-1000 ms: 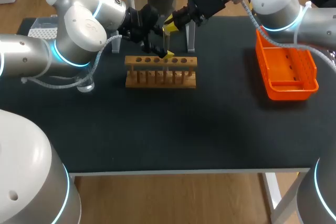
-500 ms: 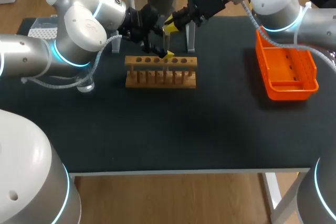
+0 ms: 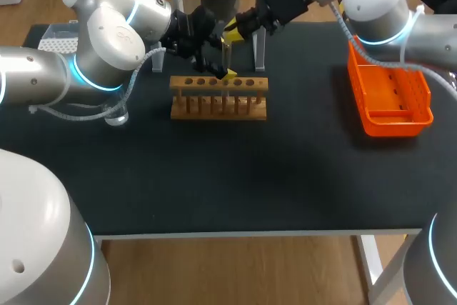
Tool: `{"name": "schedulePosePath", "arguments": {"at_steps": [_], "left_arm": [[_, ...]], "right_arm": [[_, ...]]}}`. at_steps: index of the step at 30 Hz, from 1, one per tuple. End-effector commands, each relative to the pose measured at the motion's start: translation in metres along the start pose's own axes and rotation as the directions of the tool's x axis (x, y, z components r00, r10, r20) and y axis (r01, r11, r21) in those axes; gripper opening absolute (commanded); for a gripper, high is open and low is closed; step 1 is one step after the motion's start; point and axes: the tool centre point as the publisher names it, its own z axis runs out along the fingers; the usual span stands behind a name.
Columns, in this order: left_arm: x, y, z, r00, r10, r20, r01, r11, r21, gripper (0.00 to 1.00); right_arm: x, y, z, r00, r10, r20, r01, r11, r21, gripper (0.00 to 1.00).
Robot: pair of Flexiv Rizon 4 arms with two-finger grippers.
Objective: Invert the test tube, pick up the pipette, mount the tip to pipette, aspirate from beaker and dispense into the tube, eject the tip, return the pipette, and cap with the stopper.
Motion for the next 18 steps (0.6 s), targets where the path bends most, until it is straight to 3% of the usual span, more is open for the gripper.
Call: {"name": "schedulePosePath", "arguments": {"at_steps": [1,18], "left_arm": [[-0.0003,0.0000,-0.0004,1.000,0.000,-0.002,0.000,1.000,-0.001,1.00],[-0.0003,0.0000,-0.0004,1.000,0.000,-0.002,0.000,1.000,-0.001,1.00]], "right_arm": [[0.0016,-0.0013,-0.0003,1.000,-0.002,0.006,0.002,1.000,-0.008,0.00],[0.0000,-0.0037,0.0027,1.000,0.003,0.009,-0.003,1.000,-0.021,0.00]]}}
